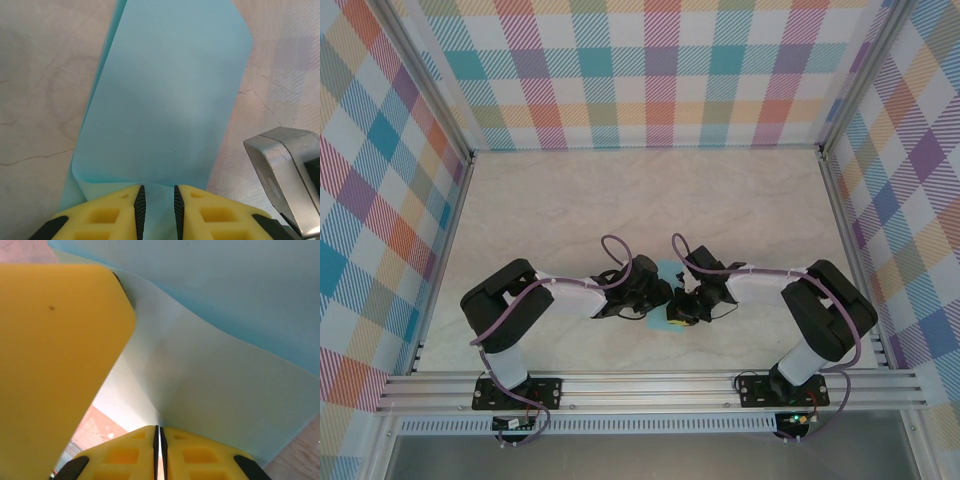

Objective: Fold a paper plane with a square sheet of paper (pick it up from the middle)
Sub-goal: Fold the triangle a second time at the center of the table.

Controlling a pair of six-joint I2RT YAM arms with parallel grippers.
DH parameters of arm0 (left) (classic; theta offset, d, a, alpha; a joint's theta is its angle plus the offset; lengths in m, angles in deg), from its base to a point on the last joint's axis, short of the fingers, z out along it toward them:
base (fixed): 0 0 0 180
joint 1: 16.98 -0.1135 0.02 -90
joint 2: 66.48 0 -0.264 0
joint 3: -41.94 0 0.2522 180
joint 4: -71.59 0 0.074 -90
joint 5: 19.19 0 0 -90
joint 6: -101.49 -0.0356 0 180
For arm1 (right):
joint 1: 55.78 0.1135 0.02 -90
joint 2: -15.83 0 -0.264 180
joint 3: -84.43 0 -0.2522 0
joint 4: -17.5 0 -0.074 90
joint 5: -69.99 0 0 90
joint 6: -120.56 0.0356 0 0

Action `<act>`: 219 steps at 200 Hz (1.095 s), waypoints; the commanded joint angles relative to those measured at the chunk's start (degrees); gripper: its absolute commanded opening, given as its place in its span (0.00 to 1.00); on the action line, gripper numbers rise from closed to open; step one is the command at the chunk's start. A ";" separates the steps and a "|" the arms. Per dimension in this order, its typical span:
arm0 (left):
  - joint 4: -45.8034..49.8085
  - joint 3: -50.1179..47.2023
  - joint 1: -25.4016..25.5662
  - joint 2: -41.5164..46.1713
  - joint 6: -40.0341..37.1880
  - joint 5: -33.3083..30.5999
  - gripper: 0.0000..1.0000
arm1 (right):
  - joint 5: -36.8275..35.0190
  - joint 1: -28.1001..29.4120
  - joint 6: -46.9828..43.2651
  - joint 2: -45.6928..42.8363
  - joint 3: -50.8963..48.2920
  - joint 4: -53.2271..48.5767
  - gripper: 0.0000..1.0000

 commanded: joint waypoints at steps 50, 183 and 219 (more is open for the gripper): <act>4.79 -0.52 0.71 -1.59 -1.17 -0.26 0.26 | -4.26 -0.71 1.14 -6.30 -7.21 -0.39 0.15; 4.70 0.04 0.71 -1.86 -1.43 0.08 0.26 | -6.51 -0.33 4.27 -17.98 -7.18 -2.72 0.20; 5.05 0.37 0.73 -1.82 -1.52 -0.04 0.26 | -3.70 0.14 4.87 -14.84 -4.16 1.66 0.19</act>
